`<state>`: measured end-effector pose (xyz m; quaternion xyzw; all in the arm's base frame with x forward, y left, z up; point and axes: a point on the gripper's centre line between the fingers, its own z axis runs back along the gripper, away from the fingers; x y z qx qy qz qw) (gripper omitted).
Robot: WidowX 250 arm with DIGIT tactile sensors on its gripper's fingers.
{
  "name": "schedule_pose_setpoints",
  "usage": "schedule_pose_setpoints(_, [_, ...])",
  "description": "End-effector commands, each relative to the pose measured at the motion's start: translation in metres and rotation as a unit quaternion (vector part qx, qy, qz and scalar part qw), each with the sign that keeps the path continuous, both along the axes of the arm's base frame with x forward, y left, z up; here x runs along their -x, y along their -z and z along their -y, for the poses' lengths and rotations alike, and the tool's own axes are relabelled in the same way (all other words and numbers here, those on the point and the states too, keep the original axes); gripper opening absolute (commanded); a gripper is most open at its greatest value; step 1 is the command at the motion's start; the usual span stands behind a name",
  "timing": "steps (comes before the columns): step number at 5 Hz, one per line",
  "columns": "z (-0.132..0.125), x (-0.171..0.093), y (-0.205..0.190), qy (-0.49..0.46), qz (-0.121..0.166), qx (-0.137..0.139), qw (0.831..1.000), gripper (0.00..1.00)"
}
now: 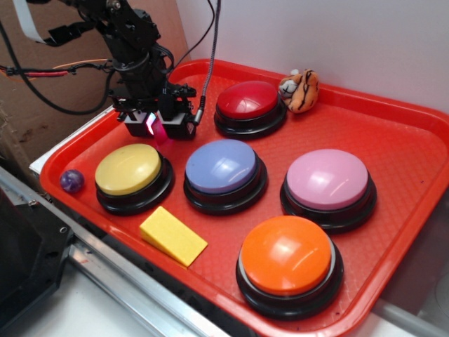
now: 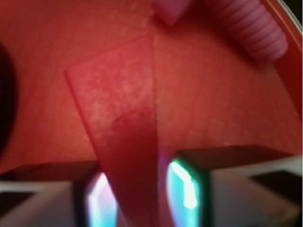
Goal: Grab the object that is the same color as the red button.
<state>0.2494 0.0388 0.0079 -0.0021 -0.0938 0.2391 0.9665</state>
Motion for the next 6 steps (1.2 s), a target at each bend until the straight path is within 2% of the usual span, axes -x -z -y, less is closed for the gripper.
schedule_pose_setpoints(1, [-0.002, 0.000, -0.038, 0.001, -0.023, 0.008, 1.000, 0.00])
schedule_pose_setpoints(2, [0.009, 0.001, -0.071, 0.017, -0.055, 0.017, 0.998, 0.00])
schedule_pose_setpoints(3, [0.022, 0.010, -0.101, 0.029, -0.056, -0.001, 0.998, 0.00])
schedule_pose_setpoints(4, [0.028, 0.027, -0.136, 0.025, -0.017, -0.001, 1.000, 0.00])
schedule_pose_setpoints(5, [0.026, 0.039, -0.159, 0.010, 0.009, 0.000, 1.000, 0.00])
schedule_pose_setpoints(6, [0.023, 0.044, -0.167, -0.001, 0.022, 0.004, 1.000, 0.00])
